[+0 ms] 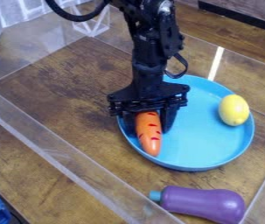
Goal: Remove the carrot from the blue tray and put it on the table
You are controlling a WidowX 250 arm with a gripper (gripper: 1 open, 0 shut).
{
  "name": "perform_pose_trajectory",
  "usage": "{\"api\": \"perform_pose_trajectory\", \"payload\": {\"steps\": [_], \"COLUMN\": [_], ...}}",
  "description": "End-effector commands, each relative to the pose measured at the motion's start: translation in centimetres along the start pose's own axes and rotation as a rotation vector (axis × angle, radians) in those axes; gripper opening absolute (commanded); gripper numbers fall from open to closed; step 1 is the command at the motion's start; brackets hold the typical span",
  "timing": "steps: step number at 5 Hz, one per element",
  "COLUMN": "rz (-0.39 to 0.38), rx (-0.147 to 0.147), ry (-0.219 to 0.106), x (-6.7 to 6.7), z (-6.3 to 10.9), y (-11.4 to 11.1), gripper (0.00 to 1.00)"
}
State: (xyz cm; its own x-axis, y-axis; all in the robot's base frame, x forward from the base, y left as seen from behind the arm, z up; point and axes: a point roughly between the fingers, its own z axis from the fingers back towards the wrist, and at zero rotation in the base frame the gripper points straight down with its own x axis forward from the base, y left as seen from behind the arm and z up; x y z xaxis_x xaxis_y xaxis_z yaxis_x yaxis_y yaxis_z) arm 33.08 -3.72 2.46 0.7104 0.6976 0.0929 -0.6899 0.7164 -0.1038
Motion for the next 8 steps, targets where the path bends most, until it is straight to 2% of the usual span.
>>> {"api": "perform_pose_trajectory", "payload": {"steps": [1, 4, 6, 7, 8], "rz": [-0.008, -0.028, 0.001, -0.008, 0.009], "rx": [-0.005, 0.016, -0.012, -0.021, -0.020], "ry": [-0.026, -0.073, -0.125, -0.145, -0.165], "x": [0.6, 1.6, 4.1, 5.0, 5.7], "z": [1.2, 4.3, 8.2, 9.1, 9.1], "y": [0.0, 1.0, 2.4, 3.2, 4.1], "gripper": [0.00, 0.00, 0.00, 0.00, 0.00]}}
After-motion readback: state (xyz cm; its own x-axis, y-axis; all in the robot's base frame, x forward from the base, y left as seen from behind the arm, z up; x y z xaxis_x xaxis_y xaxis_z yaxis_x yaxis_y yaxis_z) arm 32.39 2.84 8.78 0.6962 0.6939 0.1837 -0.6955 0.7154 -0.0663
